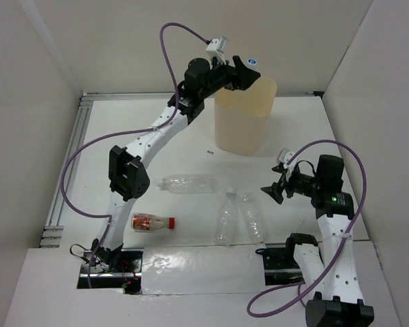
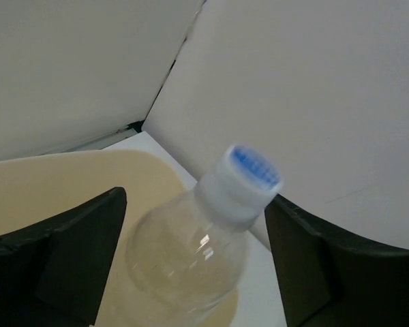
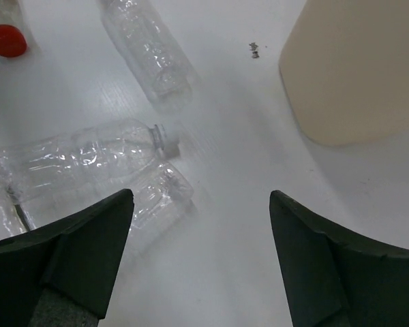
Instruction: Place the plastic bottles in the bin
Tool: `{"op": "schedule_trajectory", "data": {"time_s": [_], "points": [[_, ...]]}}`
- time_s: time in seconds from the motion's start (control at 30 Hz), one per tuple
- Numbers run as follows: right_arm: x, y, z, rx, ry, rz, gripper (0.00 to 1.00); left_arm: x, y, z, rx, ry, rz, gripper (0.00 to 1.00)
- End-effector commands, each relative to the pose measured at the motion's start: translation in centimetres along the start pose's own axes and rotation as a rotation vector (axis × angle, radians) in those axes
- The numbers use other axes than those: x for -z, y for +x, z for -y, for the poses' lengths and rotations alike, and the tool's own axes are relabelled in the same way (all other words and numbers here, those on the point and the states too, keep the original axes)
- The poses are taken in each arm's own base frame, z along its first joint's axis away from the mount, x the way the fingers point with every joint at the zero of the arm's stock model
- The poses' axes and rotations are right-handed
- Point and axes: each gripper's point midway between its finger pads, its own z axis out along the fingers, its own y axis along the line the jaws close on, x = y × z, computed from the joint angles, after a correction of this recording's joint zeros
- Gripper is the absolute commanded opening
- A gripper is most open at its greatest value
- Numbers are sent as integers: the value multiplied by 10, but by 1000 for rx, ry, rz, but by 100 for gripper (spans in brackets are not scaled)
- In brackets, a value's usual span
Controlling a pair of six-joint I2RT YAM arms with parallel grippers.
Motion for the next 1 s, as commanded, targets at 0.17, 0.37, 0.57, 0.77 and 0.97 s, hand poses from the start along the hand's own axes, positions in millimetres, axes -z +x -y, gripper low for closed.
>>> {"op": "schedule_trajectory", "data": {"time_s": [0.17, 0.37, 0.57, 0.77, 0.97], "points": [[-7, 0, 2, 101, -48, 47, 99, 25, -74, 66, -51, 159, 121, 100], [-56, -10, -6, 241, -271, 145, 99, 82, -114, 88, -159, 66, 102, 100], [-134, -12, -44, 488, -388, 59, 99, 248, -68, 27, -101, -413, -12, 100], [-199, -22, -49, 499, -346, 31, 99, 402, 36, -9, 157, -753, -158, 100], [-244, -12, -72, 490, -407, -13, 99, 494, 155, -26, 563, -1043, -323, 100]]}}
